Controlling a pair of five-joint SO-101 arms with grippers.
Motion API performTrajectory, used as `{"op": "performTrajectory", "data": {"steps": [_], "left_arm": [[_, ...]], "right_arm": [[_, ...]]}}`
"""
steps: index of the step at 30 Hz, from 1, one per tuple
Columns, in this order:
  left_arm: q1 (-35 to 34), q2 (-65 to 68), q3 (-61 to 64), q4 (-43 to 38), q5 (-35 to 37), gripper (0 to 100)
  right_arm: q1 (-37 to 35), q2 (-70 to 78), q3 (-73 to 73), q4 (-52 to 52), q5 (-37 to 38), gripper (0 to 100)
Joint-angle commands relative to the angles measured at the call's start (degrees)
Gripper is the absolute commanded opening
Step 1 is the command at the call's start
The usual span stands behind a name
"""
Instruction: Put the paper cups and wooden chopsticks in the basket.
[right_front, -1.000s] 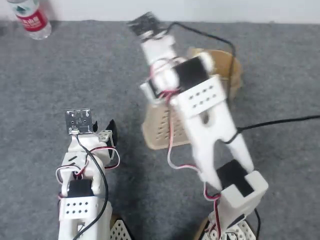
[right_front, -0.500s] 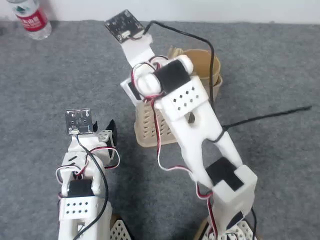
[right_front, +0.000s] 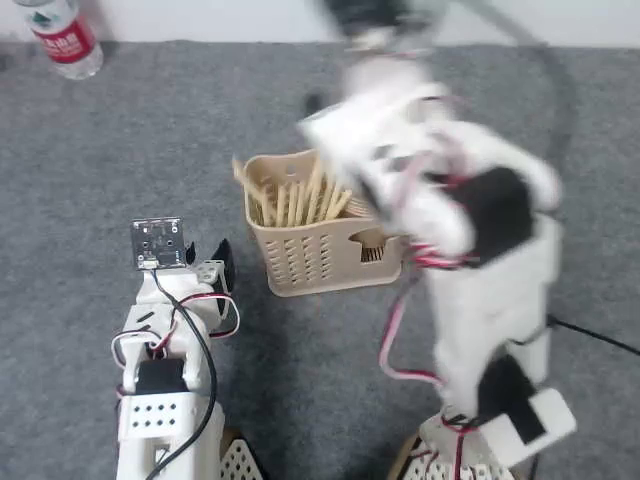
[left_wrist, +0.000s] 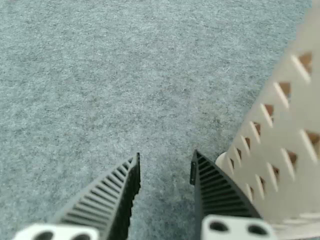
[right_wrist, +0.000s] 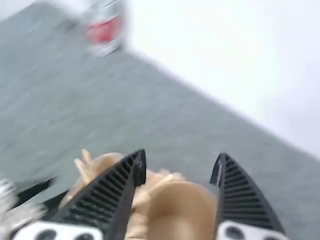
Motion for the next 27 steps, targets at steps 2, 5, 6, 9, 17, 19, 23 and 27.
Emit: {"op": "performTrajectory", "data": {"steps": [2,5,6,9,17,19,23,27], "left_arm": [[0.35,-0.62,-0.57,-1.23,-0.53,17],[0.35,-0.62,-0.57,-1.23,-0.53,17],[0.35,-0.62,-0.57,-1.23,-0.53,17],[0.26,-0.62,-0.57,-1.14,-0.53,17],[0.18,-0.62,-0.57,-1.14,-0.53,17],[0.18,-0.62,-0.57,-1.14,-0.53,17],[0.26,-0.62,-0.57,-1.14,-0.53,17],[0.35,-0.62,-0.57,-1.14,-0.53,17]], "right_arm": [[10.68,-1.10,2.73,5.41,0.79,22.3],[13.85,1.63,6.42,8.31,1.05,22.4],[14.20,2.68,7.47,8.57,1.05,22.4],[13.93,4.88,10.11,8.84,0.97,22.4],[10.42,5.85,17.49,8.84,1.14,22.4],[10.42,5.85,20.92,8.75,1.14,22.4],[10.77,5.93,28.40,8.31,1.23,21.9],[10.77,5.93,33.93,5.41,1.23,6.1]]}}
